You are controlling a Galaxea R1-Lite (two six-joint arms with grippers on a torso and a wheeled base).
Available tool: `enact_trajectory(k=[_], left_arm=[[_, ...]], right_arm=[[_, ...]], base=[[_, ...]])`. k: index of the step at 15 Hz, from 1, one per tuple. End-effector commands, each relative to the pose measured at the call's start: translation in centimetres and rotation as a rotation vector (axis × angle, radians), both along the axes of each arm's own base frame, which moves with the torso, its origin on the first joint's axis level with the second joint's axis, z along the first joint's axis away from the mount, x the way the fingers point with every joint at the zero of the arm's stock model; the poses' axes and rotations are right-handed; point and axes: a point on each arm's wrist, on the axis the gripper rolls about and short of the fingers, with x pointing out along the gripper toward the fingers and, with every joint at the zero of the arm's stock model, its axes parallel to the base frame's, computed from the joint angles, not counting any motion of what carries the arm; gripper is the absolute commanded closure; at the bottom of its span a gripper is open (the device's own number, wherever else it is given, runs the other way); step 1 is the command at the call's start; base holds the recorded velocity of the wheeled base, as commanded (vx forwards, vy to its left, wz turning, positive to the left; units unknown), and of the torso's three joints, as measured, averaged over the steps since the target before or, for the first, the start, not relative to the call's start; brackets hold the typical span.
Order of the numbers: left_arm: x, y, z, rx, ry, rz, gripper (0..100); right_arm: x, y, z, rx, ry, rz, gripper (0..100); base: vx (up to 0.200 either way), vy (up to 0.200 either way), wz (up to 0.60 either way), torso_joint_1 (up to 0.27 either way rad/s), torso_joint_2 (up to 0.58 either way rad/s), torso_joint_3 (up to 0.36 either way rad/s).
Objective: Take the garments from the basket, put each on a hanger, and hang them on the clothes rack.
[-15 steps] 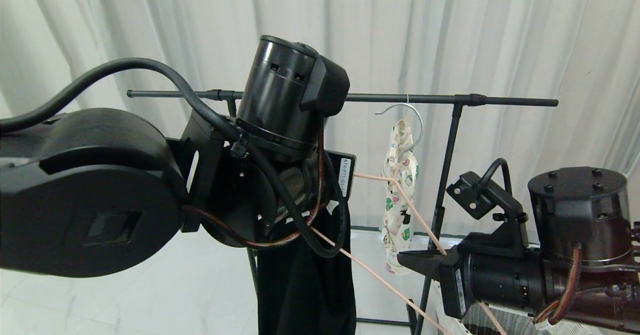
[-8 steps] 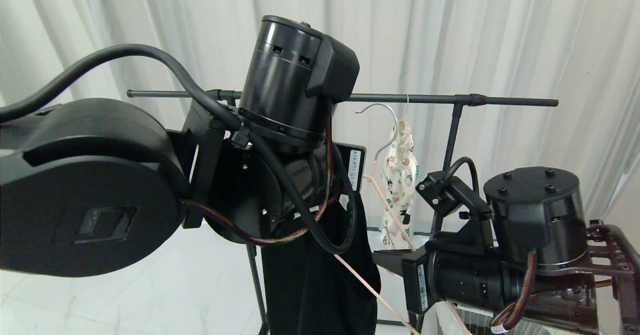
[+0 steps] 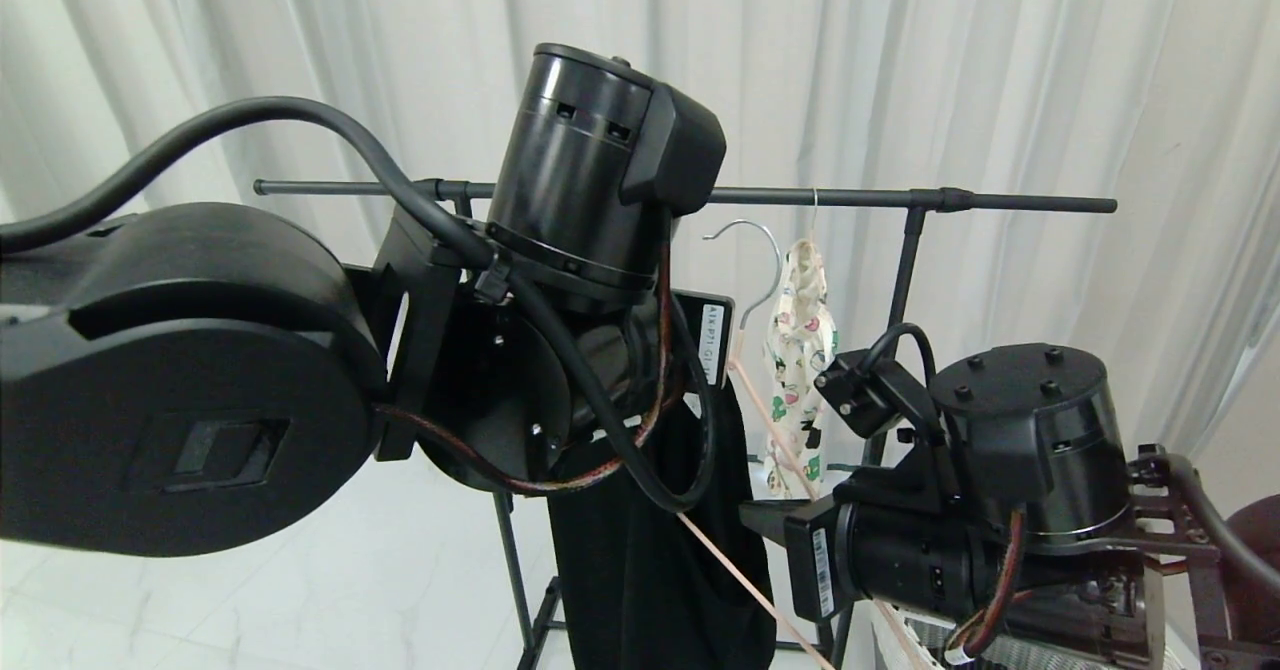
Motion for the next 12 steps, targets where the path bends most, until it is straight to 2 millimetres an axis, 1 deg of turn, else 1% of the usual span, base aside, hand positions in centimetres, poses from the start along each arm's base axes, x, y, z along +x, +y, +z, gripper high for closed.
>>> enact_trajectory(k=[1, 5, 7, 9, 11, 12], left_arm=[[0.0, 0.1, 0.1, 0.0, -0.002, 0.003, 100], [-0.1, 0.2, 0.3, -0.006, -0.007, 0.001, 100], [-0.2, 0.2, 0.3, -0.007, -0.007, 0.0, 100], [0.0, -0.1, 1.0, -0.058, -0.061, -0.007, 100], [-0.4, -0.5, 1.1, -0.065, -0.064, -0.036, 100], [-1.1, -1.1, 1.0, -0.064, -0.059, -0.07, 100]], right_arm=[[0.4, -0.2, -0.2, -0.007, 0.003, -0.019, 100], [1.4, -0.9, -0.2, -0.017, -0.006, -0.084, 100], [1.5, -1.1, -0.3, -0.02, -0.008, -0.095, 100], [1.8, -1.4, -0.2, -0.021, -0.014, -0.123, 100], [1.9, -1.4, -0.2, -0.02, -0.016, -0.124, 100], [1.9, -1.4, -0.2, -0.021, -0.016, -0.125, 100]], base=[[0.0, 0.0, 0.0, 0.0, 0.0, 0.0], [0.0, 0.0, 0.0, 0.0, 0.0, 0.0], [0.0, 0.0, 0.0, 0.0, 0.0, 0.0], [0.0, 0.0, 0.0, 0.0, 0.0, 0.0], [0.0, 0.0, 0.0, 0.0, 0.0, 0.0], [0.0, 0.0, 0.0, 0.0, 0.0, 0.0]])
